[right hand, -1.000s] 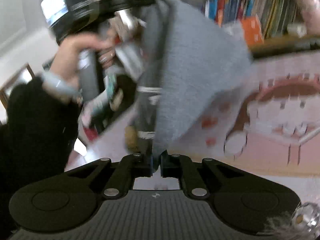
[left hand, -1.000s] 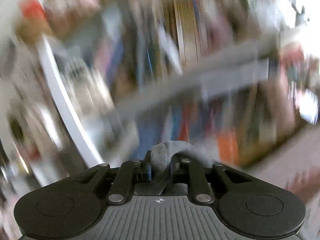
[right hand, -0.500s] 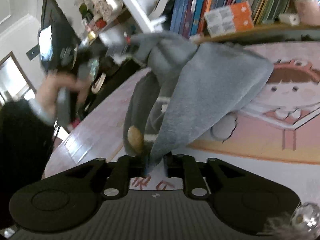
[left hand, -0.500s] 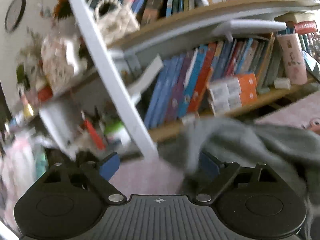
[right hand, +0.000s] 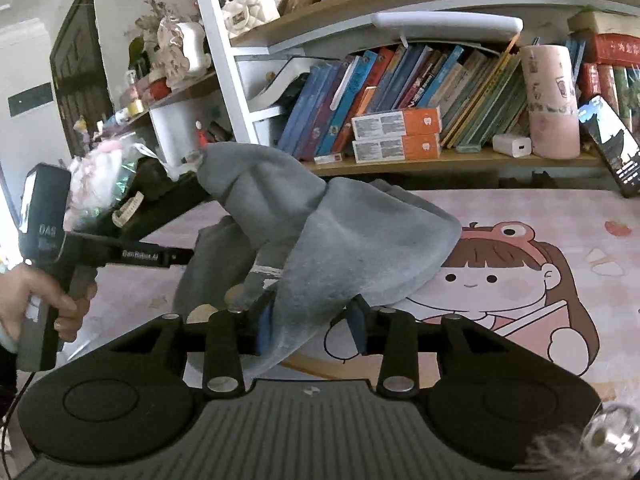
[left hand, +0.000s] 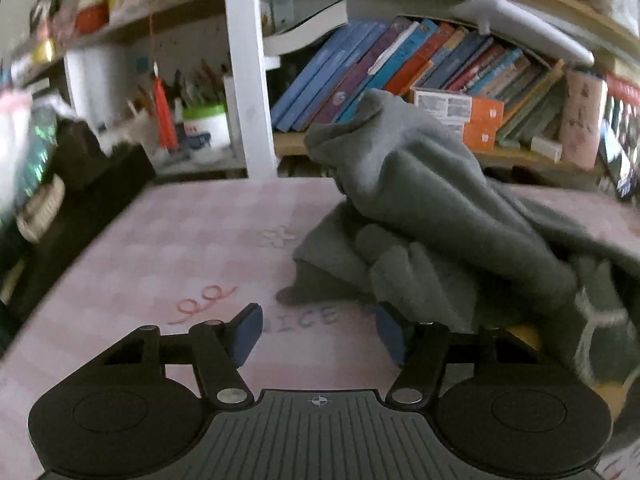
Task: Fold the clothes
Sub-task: 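Lift the sweatshirt with both tools and shake it open in the air, then lay the sweatshirt flat on the mat and open both tools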
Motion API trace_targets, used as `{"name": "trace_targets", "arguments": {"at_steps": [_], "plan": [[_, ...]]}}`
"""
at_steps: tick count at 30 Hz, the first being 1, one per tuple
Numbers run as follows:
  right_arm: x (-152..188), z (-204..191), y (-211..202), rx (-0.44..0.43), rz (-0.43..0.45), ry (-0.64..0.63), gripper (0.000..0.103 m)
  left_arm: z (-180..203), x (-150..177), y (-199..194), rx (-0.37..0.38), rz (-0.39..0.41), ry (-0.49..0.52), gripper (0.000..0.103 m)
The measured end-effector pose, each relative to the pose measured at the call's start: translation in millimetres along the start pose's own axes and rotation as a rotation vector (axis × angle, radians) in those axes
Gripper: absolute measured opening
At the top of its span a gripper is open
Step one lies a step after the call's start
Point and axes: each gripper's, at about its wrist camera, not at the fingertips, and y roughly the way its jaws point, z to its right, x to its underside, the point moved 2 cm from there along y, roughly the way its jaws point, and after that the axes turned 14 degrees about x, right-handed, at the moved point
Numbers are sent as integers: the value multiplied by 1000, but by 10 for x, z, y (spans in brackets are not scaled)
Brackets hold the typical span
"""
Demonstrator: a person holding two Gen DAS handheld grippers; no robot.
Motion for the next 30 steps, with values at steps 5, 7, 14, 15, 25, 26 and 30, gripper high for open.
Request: {"name": "trace_targets", "arguments": {"at_steps": [5,7,14,15,25,26,30], "plan": [[32,19,45,3,-31,7,35,-73,-91,117,110,36,-168,63],[37,30,53,-1,-36,19,35,-104,-76,206,123,14,-219,61],[14,64,28,8,-22,48,35,-250,5,-80,189,125,-391,54],[11,66,21,10,-18,51,35,-257,9,-134,207,148,-404,54],[13,85,33,13,-19,57,30,-36,23,540,326,-51,-457,8],[18,84,44,12,-25,54,27,-3,-50,611,312,-55,-435,7],[14,142,69,9,-20,88,16,208,-671,467,319,122,-337,5]]}}
